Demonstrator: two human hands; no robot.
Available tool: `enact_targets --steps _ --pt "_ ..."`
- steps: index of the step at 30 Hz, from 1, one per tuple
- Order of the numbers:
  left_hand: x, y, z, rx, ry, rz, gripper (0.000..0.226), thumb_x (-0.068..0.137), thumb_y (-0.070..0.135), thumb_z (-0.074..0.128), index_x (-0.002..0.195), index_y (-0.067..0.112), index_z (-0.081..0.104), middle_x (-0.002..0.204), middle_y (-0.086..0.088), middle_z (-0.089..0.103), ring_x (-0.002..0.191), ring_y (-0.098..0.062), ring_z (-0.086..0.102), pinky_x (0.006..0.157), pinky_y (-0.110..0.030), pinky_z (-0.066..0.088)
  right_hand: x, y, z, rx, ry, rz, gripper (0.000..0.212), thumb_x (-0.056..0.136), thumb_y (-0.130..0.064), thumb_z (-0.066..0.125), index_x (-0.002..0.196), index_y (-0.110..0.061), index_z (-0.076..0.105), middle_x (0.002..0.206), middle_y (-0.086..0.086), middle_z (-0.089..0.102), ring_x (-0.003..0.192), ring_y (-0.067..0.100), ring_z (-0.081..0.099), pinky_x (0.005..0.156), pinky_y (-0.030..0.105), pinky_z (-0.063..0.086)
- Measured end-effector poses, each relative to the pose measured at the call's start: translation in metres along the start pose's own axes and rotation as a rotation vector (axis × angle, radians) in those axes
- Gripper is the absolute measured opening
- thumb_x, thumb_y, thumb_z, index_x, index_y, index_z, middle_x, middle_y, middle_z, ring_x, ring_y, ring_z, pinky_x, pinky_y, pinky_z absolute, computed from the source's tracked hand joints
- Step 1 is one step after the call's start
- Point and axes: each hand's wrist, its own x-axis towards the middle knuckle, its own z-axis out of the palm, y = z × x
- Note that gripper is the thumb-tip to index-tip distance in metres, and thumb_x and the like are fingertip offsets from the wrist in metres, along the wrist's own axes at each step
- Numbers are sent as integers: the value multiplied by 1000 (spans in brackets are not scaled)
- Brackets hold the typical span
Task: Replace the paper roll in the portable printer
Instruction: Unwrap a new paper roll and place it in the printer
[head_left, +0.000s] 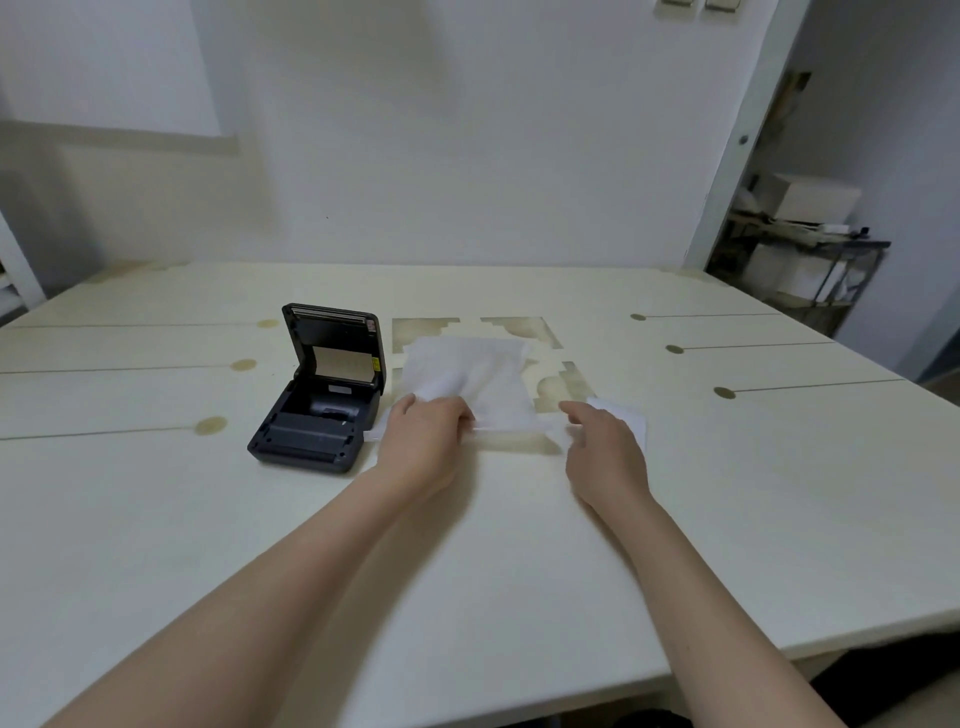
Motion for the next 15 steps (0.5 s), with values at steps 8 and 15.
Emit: enact_targets --steps 8,15 --pt "-4 8 -5 -159 94 86 27 94 33 57 120 29 64 114 10 70 112 -13 61 112 -41 25 -2 -13 8 159 162 -169 13 93 -20 63 97 -18 75 103 0 67 100 22 56 71 23 33" --pt "2 33 -8 -236 313 233 20 86 49 66 92 33 78 89 11 77 79 -11 63 99 -36 33 -6 -24 8 222 233 -265 8 90 -13 65 84 -12 70 85 -9 58 84 19 60 63 18 39"
